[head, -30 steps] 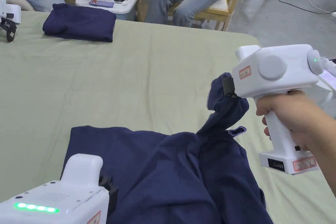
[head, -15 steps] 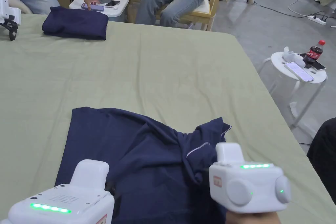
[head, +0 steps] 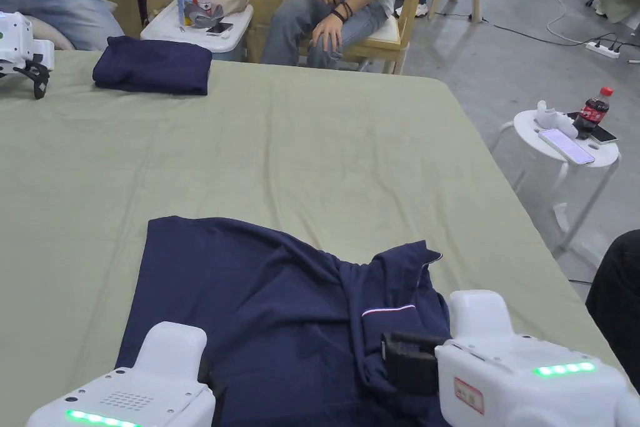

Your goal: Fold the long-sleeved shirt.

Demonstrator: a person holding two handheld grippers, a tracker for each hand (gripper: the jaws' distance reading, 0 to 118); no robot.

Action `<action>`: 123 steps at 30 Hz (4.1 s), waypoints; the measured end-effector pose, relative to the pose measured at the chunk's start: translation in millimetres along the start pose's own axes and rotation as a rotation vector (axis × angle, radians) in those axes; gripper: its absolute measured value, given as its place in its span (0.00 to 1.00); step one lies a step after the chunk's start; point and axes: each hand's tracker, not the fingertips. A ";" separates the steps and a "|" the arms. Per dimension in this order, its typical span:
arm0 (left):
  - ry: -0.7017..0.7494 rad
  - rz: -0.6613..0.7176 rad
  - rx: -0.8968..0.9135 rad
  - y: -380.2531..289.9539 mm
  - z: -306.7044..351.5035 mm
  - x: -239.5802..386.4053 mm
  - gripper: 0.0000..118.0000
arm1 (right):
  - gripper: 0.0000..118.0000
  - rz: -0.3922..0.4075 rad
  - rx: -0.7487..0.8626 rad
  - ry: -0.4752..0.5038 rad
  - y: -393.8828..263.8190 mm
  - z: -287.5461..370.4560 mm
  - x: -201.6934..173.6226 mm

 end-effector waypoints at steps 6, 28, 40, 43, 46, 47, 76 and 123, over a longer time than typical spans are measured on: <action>0.025 0.038 0.055 -12.0 23.5 -9.0 0.00 | 0.90 0.082 0.146 -0.058 -34.0 44.6 -15.7; 0.014 0.098 -0.023 1.0 -19.2 -31.0 0.00 | 0.20 -0.010 -0.229 -0.041 113.5 -183.9 91.8; 0.039 0.116 -0.068 13.9 -49.6 -49.3 0.00 | 0.68 -0.132 -0.585 -0.012 132.3 -296.8 115.1; 0.036 0.132 -0.075 21.0 -62.5 -57.1 0.00 | 0.35 -0.209 -0.593 0.041 126.3 -293.1 112.1; 0.012 0.146 -0.076 40.9 -88.0 -74.9 0.00 | 0.13 -0.145 -0.580 0.037 121.0 -292.1 107.6; 0.003 0.150 -0.074 50.7 -98.1 -82.6 0.00 | 0.13 -0.086 -0.562 0.019 122.0 -291.1 99.6; 0.029 0.071 -0.229 175.1 -294.7 -182.5 0.04 | 0.13 0.024 -0.549 0.002 126.4 -301.6 95.8; 0.051 0.123 -0.103 -90.7 -28.0 -79.7 0.04 | 0.13 0.016 -0.352 -0.100 -115.0 -78.0 49.1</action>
